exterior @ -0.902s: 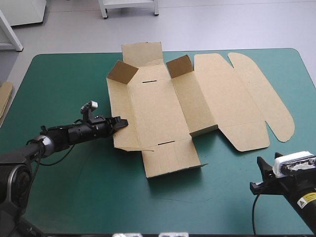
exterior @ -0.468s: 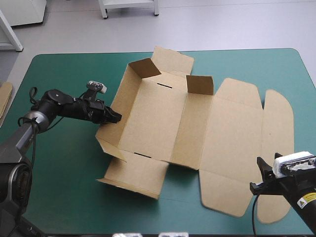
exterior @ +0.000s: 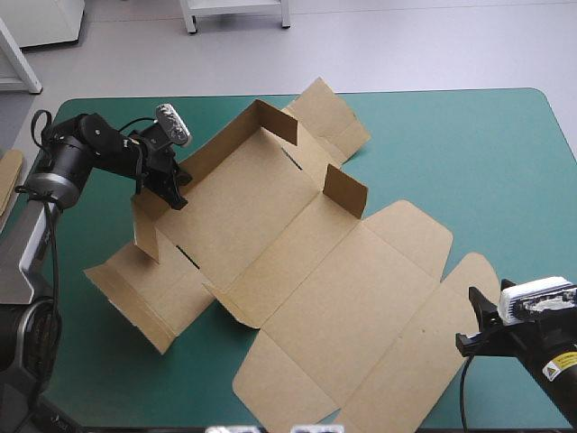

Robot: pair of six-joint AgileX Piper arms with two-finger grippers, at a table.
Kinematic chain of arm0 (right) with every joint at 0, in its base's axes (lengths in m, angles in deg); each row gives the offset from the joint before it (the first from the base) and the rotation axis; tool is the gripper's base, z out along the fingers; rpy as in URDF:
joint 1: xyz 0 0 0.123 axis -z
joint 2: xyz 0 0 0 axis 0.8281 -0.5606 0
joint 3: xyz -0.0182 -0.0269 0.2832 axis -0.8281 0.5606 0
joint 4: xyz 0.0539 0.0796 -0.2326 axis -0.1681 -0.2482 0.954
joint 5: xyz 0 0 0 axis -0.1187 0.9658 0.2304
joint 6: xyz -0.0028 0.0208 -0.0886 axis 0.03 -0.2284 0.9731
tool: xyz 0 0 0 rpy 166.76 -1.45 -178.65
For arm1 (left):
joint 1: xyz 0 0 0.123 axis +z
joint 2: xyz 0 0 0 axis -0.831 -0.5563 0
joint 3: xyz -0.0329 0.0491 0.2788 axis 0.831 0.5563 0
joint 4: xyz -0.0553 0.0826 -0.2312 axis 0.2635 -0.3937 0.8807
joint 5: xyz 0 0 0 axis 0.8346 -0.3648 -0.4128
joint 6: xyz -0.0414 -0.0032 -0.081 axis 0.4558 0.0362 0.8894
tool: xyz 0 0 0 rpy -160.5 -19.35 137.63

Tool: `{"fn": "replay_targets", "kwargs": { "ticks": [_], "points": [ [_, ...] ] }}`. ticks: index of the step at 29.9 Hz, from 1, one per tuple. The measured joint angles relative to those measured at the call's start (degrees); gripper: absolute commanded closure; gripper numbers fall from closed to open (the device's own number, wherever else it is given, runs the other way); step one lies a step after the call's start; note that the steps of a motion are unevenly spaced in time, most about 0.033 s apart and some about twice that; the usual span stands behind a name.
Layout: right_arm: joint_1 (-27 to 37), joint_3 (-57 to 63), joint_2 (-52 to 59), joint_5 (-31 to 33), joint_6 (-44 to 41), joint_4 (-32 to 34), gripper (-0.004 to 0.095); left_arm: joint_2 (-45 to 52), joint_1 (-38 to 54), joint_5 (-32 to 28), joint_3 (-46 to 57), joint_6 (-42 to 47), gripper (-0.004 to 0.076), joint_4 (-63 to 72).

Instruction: Fold the box

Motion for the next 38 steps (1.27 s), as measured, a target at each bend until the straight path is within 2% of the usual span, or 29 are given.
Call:
{"fn": "replay_targets", "kwargs": {
  "ticks": [8, 13, 20, 23, 30, 38],
  "points": [
    [0.0, 0.0, 0.0, 0.0, -0.79, 0.0, 0.0449, -0.25, -12.64, -9.88, -1.77, -6.07, 0.0732, -10.22],
    [0.0, 0.0, 0.0, 0.02, -0.89, 0.0, 0.0449, -0.26, -21.05, -16.35, -1.77, -6.46, 0.0732, -19.78],
    [0.0, 0.0, 0.0, 0.16, -2.84, -0.06, 0.0449, -0.26, -28.28, -26.14, -1.77, -4.19, 0.0733, -25.01],
    [0.0, 0.0, 0.0, 0.27, -3.57, -0.06, 0.0449, -0.26, -32.08, -28.76, -1.01, 1.37, 0.0733, -32.22],
    [0.0, -0.05, -0.94, 0.97, -6.8, 0.91, 0.0449, 2.78, -40.17, -31.25, 7.94, 25.81, 0.0733, -56.1],
    [0.0, -4.67, -12.34, 7.38, -11.26, 3.67, 0.0449, 6.92, -48.11, -26.35, 15.0, 52.03, 0.0732, -77.15]
  ]
}}
